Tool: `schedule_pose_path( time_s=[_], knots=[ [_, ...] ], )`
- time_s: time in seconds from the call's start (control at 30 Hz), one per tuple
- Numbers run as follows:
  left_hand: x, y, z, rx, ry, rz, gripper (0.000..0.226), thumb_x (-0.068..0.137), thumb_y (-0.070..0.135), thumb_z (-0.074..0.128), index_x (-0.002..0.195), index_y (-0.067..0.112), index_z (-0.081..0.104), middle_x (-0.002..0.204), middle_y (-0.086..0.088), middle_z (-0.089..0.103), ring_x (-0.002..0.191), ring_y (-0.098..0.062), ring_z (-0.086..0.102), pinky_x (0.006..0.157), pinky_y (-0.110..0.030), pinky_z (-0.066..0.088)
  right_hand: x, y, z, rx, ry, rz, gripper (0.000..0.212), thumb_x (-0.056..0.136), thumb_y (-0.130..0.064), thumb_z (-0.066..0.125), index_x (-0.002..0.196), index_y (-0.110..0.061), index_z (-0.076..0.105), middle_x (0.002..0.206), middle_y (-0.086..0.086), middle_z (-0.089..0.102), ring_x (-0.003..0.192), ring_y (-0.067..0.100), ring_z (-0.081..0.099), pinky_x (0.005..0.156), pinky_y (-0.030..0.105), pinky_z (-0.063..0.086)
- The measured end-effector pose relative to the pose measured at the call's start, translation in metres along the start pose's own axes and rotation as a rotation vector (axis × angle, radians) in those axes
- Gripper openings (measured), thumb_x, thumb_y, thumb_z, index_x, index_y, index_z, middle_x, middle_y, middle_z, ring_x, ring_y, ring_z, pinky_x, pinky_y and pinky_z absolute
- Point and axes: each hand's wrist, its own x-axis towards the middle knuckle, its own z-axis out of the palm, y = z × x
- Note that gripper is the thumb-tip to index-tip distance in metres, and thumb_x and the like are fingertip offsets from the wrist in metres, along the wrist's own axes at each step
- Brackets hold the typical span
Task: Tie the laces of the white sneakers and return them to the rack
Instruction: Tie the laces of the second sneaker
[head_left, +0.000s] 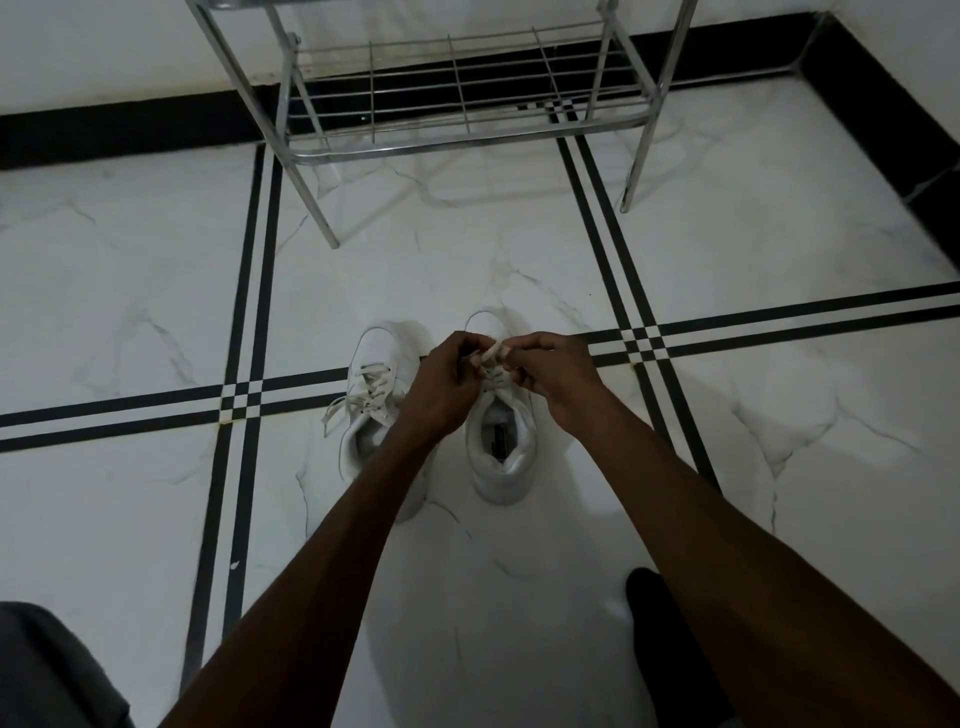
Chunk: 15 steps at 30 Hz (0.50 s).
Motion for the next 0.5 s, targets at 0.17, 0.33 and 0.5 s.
schedule_pose_path(
  time_s=[0.17,0.33,0.5],
  knots=[
    [0.0007,0.0005,0.0039,-0.017,0.163,0.028,0.023,0.094,-0.007,0.054,0.113,0.005,0.051,0.082,-0.004,0.075,0.074,-0.018,0.071,0.067,-0.030,0.055,-0.0015,-0.0011,-0.0013,-0.100,-0.115,-0.050,0.024,0.087,-0.005,0.072,0.111,0.000,0.071,0.109,0.018,0.073,0.098,0.026,0.070,0.095,0.036,0.057],
    [0.0011,0.0046,0.0083,0.014,0.185,0.031,0.035,0.090,-0.009,0.055,0.119,0.002,0.041,0.083,-0.002,0.072,0.072,-0.018,0.064,0.061,-0.019,0.046,-0.0049,-0.0034,-0.0047,-0.079,-0.268,-0.098,0.015,0.086,-0.013,0.074,0.102,-0.011,0.075,0.093,0.004,0.077,0.083,0.008,0.075,0.075,0.017,0.057],
    [0.0000,0.0066,0.0088,-0.026,0.124,0.079,0.041,0.090,0.000,0.058,0.125,0.003,0.038,0.080,0.002,0.070,0.078,-0.023,0.069,0.072,-0.030,0.055,-0.0019,0.0038,0.0021,-0.077,-0.075,-0.143,0.023,0.083,-0.021,0.079,0.100,-0.007,0.078,0.088,0.009,0.077,0.077,0.013,0.072,0.084,0.030,0.060]
  ],
)
